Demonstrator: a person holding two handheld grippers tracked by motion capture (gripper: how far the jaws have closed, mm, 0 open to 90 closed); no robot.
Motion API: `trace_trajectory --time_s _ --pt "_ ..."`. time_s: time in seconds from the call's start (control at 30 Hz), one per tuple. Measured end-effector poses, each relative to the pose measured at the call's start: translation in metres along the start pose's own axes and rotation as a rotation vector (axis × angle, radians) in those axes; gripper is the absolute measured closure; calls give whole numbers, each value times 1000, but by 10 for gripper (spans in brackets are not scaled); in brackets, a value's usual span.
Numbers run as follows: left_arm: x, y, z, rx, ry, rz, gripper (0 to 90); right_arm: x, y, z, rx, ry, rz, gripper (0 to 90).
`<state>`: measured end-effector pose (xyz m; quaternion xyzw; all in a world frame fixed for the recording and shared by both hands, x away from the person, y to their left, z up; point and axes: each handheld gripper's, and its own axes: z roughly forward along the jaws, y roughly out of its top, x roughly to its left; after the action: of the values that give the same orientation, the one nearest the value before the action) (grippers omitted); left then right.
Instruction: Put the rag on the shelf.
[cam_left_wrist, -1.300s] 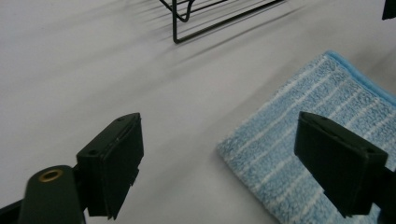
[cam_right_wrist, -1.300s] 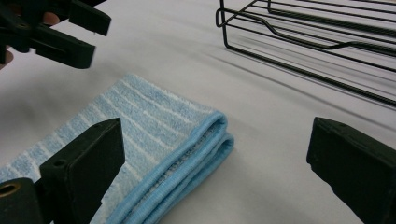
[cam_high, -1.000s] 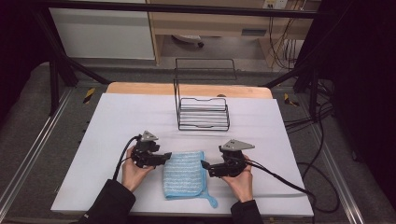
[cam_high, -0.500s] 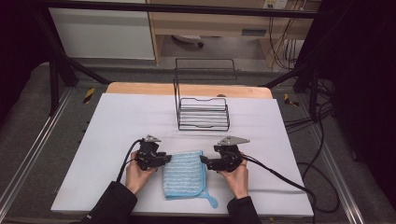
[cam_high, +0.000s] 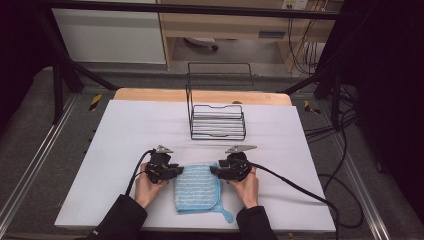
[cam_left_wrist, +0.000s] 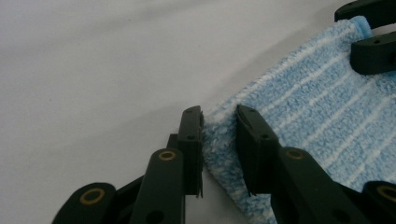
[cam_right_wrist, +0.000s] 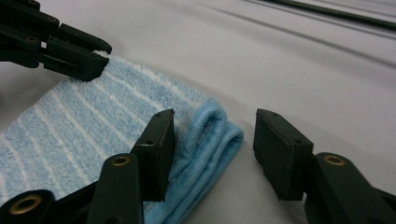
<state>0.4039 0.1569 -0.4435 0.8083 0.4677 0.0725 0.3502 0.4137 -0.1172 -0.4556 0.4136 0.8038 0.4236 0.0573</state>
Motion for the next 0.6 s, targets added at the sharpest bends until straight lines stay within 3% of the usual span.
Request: trace_trajectory --time_s 0.3,0.6 --pt "0 0 0 2 -16 -4 761 0 0 1 20 33 17 608" --pt "0 0 0 0 -22 -2 789 -3 2 3 58 94 78 738"
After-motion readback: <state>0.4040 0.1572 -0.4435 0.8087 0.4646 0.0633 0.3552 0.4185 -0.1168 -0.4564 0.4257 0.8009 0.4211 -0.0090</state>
